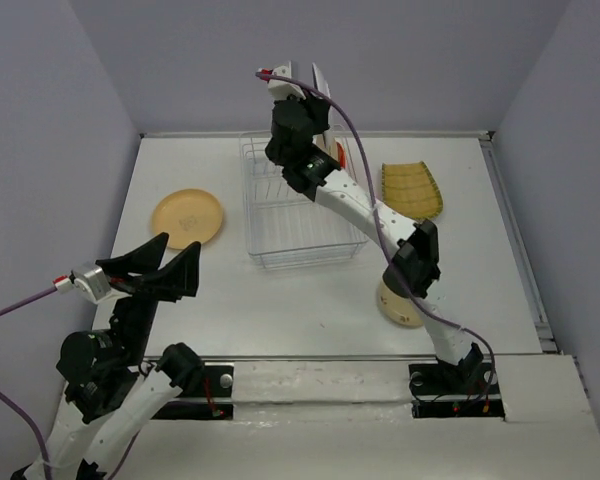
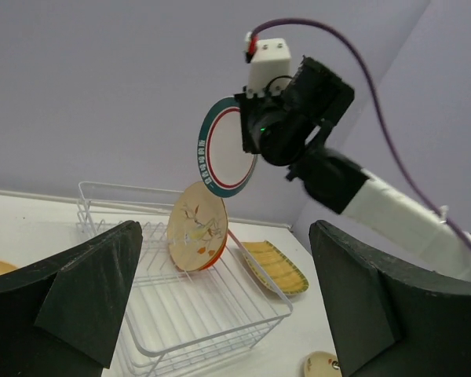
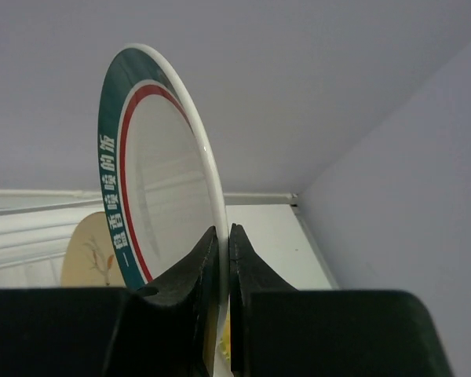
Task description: Load the plates into the dish rack
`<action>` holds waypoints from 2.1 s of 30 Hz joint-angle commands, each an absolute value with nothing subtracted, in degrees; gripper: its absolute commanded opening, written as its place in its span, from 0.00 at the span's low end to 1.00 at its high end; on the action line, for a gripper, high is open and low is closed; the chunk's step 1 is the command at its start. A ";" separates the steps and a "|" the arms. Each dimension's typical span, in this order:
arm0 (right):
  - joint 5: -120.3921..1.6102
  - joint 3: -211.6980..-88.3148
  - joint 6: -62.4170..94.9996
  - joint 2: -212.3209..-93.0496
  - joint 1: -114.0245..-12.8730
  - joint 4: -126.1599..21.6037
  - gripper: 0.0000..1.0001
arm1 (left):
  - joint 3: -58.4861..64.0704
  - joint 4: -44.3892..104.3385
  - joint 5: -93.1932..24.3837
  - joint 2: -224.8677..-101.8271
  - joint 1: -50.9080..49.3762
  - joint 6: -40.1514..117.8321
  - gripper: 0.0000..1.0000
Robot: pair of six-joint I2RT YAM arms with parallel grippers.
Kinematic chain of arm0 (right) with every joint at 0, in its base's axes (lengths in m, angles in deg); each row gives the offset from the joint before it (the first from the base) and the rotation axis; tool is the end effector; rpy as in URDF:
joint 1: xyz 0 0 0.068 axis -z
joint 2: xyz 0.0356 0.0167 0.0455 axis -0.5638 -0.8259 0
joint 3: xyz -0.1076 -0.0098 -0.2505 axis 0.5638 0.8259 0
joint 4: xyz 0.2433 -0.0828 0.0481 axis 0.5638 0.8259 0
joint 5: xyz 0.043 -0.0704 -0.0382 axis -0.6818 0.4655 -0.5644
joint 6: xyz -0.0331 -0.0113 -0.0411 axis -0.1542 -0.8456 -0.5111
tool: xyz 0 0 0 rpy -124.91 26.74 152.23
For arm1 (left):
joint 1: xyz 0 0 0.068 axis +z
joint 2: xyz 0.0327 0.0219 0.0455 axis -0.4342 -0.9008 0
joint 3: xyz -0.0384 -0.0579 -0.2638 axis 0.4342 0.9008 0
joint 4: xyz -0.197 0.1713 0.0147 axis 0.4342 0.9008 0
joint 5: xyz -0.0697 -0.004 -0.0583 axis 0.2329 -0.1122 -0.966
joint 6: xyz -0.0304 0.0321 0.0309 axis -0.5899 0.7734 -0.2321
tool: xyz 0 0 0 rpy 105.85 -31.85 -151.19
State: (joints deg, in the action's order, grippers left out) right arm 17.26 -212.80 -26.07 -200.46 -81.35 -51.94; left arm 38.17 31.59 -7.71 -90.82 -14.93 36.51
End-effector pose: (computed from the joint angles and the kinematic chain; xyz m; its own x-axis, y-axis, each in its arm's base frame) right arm 0.3672 0.3454 0.4320 -0.1301 -0.4451 -0.8860 0.3582 0.8121 -0.4606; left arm 0.0188 -0.0013 0.3741 0.3150 -0.5713 -0.7579 0.5110 0.7750 -0.3718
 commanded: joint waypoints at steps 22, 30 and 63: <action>26.21 -211.05 -47.93 -212.32 -84.77 -85.15 0.07 | 36.73 29.88 -5.93 -90.75 -16.01 36.88 0.99; 18.75 -213.76 -14.37 -210.03 -85.30 -48.54 0.07 | 36.73 29.88 -5.84 -90.75 -16.01 36.80 0.99; -32.74 -171.17 28.80 -169.45 -76.60 -28.87 0.74 | 36.55 30.49 -9.26 -98.13 -15.40 36.18 0.99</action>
State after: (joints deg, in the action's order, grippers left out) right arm -21.82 -179.30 25.99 -179.89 -78.48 -27.46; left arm 38.17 32.11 -7.90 -95.45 -15.76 36.29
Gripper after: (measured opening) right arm 0.736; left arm 0.990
